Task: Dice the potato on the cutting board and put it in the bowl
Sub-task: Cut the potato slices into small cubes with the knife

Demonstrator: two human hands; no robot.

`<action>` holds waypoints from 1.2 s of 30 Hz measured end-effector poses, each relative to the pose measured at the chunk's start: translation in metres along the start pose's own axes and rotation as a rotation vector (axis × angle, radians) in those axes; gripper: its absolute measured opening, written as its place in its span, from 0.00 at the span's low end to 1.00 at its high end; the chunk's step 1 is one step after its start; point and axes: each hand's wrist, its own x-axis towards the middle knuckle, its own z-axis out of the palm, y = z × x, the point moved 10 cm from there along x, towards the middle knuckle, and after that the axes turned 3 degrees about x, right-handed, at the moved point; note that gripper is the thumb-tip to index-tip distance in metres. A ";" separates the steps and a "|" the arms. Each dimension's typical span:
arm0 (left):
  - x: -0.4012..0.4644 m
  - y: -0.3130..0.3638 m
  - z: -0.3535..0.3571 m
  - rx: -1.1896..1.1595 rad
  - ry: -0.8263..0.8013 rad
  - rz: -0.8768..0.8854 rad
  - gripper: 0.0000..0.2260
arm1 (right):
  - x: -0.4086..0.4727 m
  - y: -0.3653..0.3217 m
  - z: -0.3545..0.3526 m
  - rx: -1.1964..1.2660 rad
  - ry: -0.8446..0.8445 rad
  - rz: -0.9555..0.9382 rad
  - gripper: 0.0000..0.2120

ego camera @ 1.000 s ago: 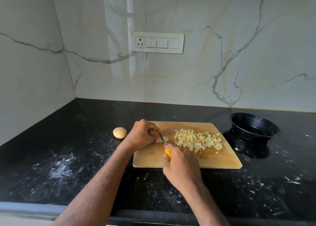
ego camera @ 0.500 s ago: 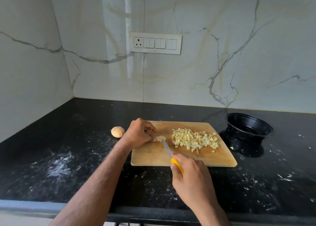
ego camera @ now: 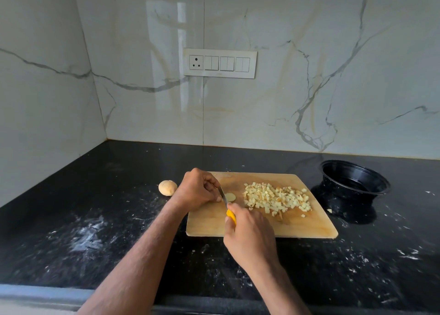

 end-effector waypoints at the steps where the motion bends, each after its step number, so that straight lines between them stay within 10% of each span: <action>1: 0.000 0.000 0.000 -0.007 0.005 -0.004 0.13 | 0.000 0.000 0.002 -0.008 -0.011 0.003 0.17; 27: -0.002 0.023 0.004 0.077 0.079 0.111 0.09 | -0.017 0.035 -0.043 0.065 0.066 0.113 0.17; 36: -0.004 0.043 0.042 0.370 -0.124 0.231 0.11 | -0.014 0.041 -0.037 0.043 0.083 0.136 0.19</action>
